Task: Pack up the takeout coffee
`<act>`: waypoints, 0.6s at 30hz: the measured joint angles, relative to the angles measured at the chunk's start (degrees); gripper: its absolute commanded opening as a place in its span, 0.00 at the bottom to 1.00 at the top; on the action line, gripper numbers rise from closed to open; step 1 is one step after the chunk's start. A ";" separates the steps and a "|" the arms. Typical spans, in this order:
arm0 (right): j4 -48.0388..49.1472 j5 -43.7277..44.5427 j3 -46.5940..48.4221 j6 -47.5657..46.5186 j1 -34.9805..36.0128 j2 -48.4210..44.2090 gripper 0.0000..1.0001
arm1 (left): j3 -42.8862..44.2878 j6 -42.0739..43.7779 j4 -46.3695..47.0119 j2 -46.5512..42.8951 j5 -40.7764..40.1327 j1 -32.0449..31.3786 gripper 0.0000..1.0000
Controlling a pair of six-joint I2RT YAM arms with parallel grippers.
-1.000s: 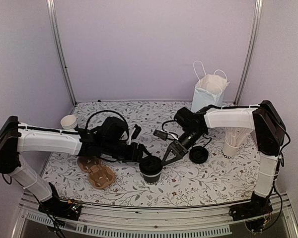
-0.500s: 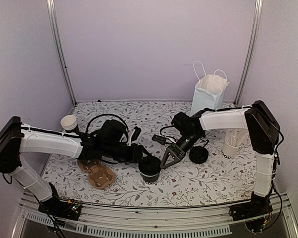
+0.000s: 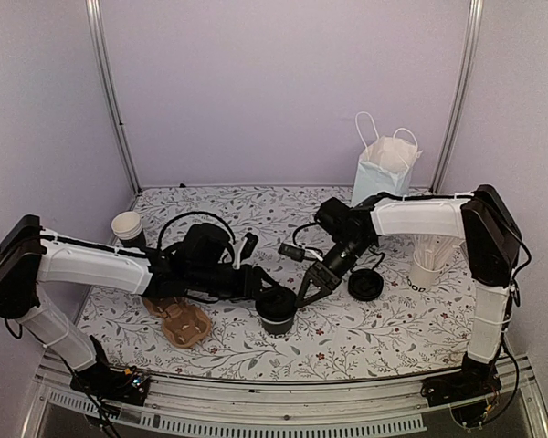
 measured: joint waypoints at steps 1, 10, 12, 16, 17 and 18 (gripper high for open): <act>0.07 1.97 -0.04 -0.37 0.00 -0.98 0.48 | -0.07 -0.02 0.13 0.02 -0.04 0.00 0.53; 3.82 16.15 -0.94 -5.16 -0.68 -11.96 0.34 | -2.21 -1.25 4.15 -0.09 -0.37 -0.11 0.53; 5.11 18.95 -1.77 -7.06 0.35 -15.15 0.31 | -2.36 -1.57 4.48 -0.15 -0.66 -0.26 0.53; 7.74 25.29 -5.27 -12.55 7.19 -21.53 0.26 | -2.58 -1.95 4.92 -0.17 -1.18 -0.50 0.52; 8.13 26.69 -6.27 -14.01 9.68 -22.93 0.25 | -2.64 -2.08 5.07 -0.17 -1.22 -0.52 0.52; 8.20 27.98 -6.91 -15.37 12.07 -24.06 0.25 | -2.69 -2.16 5.20 -0.17 -1.27 -0.55 0.52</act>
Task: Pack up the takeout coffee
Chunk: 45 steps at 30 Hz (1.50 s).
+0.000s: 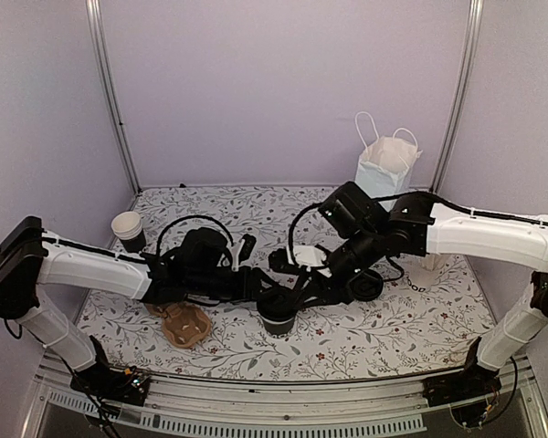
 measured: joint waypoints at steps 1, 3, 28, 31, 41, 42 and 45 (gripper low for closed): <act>0.00 0.90 -0.17 -1.07 1.95 -0.63 0.25 | -0.09 -0.15 0.11 0.00 -0.04 -0.04 0.52; 0.46 3.10 -0.20 -3.08 6.25 -1.14 0.23 | -0.26 -0.37 0.42 0.00 -0.04 -0.04 0.51; 9.20 30.64 -2.27 -7.43 18.25 6.51 0.23 | -0.33 -0.57 2.58 0.92 0.33 -0.15 0.49; 10.16 32.37 -2.27 -7.54 18.71 6.95 0.23 | -0.42 -0.57 2.67 0.92 0.33 -0.15 0.49; 15.32 35.71 -4.76 -8.00 20.09 7.52 0.21 | -1.99 -0.81 5.05 0.92 0.28 -0.13 0.41; 16.20 35.87 -5.25 -8.09 20.15 7.52 0.21 | -2.45 -0.90 5.92 0.92 0.26 -0.11 0.41; 18.18 35.89 -6.80 -8.13 20.24 7.69 0.20 | -3.67 -1.09 8.24 0.92 0.24 -0.07 0.41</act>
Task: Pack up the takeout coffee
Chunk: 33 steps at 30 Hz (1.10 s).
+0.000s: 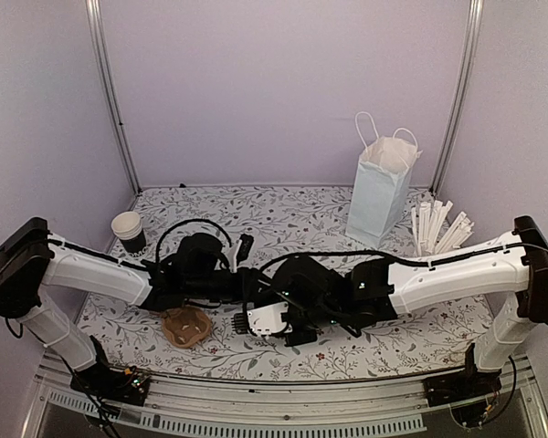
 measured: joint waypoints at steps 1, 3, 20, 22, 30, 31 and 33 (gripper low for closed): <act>0.52 0.00 -0.33 -0.04 0.04 0.17 0.20 | -0.42 -0.15 0.76 -0.04 0.00 0.04 0.41; 1.64 -0.02 -0.94 -0.17 0.04 0.17 0.19 | -1.03 -0.35 1.90 -0.04 -0.02 0.09 0.41; 2.32 -2.80 -0.90 0.59 -0.09 -0.57 0.35 | -1.46 1.57 -0.15 -2.45 -0.79 0.48 0.44; 0.15 -5.44 -0.42 0.50 -0.28 -1.33 0.40 | -0.76 3.06 -2.60 -3.63 -0.94 0.44 0.44; -11.06 -16.31 3.93 0.22 -1.62 -4.50 0.44 | 1.90 8.15 -9.81 -4.59 -0.90 0.02 0.53; -11.63 -17.29 4.39 0.22 -1.97 -5.01 0.45 | 2.08 8.59 -10.19 -4.61 -0.94 0.02 0.55; -12.37 -18.93 4.85 0.24 -3.10 -6.01 0.45 | 2.67 9.55 -11.39 -4.61 -1.29 0.02 0.60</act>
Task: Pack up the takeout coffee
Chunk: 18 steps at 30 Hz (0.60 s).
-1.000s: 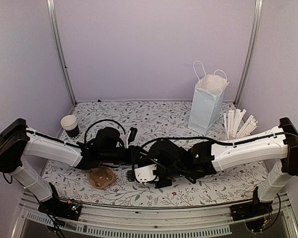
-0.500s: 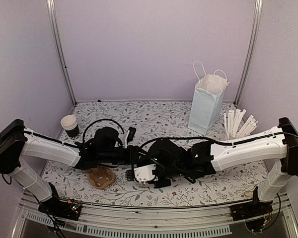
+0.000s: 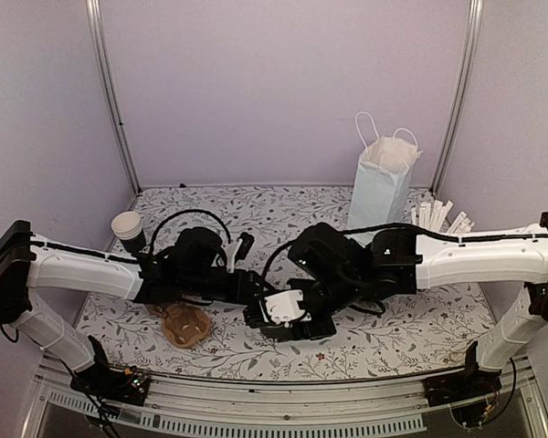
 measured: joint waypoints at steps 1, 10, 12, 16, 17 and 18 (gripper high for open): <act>-0.46 -0.76 0.15 0.02 -0.79 -0.46 0.45 | 0.35 0.39 -0.68 0.00 -0.28 -0.02 0.62; -2.69 -7.76 0.55 0.79 -8.17 -1.20 0.45 | 5.70 4.11 -7.72 -3.04 -3.61 -0.11 0.76; -2.86 -9.94 0.57 1.09 -10.93 -1.55 0.46 | 6.67 3.98 -9.31 -4.81 -4.79 -0.11 0.77; -2.86 -13.84 0.68 2.05 -16.33 -1.90 0.45 | 6.69 -0.63 -14.03 -8.76 -6.93 -0.22 0.72; -2.84 -14.62 0.68 2.40 -17.33 -1.90 0.45 | 6.12 -2.84 -15.19 -9.99 -7.50 -0.37 0.69; -2.84 -15.74 0.72 2.91 -18.58 -1.90 0.45 | 5.14 -4.98 -15.85 -11.32 -7.93 -0.72 0.67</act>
